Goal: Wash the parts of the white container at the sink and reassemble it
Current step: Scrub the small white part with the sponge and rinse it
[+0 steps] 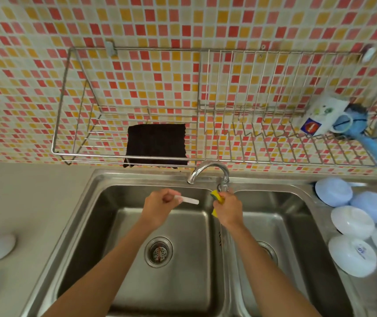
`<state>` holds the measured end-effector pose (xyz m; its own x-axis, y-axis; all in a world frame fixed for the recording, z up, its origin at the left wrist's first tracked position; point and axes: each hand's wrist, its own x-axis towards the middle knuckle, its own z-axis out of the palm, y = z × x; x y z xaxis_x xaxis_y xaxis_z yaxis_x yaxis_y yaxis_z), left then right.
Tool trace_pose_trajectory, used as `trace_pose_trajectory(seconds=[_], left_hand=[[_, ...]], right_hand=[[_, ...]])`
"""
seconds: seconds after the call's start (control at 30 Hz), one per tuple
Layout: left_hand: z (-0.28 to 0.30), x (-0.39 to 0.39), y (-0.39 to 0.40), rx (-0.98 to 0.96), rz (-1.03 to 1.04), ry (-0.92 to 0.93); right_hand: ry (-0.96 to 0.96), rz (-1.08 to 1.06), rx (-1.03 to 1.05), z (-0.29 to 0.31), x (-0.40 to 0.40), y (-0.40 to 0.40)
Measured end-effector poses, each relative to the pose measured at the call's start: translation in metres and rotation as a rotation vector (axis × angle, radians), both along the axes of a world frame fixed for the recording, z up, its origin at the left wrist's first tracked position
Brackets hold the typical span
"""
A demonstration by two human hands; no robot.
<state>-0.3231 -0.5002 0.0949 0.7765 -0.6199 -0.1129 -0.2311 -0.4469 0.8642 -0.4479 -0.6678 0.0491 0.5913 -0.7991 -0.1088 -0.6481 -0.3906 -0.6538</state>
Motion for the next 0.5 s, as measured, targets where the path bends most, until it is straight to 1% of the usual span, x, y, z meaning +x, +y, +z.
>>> trace_pose_trajectory(seconds=[0.3, 0.5], left_hand=[[0.008, 0.001, -0.022, -0.057, -0.060, 0.013], [0.016, -0.004, -0.031, -0.097, -0.104, -0.008]], right_hand=[[0.006, 0.050, 0.037, -0.007, 0.005, 0.002], [-0.089, 0.017, 0.008, 0.004, -0.007, 0.002]])
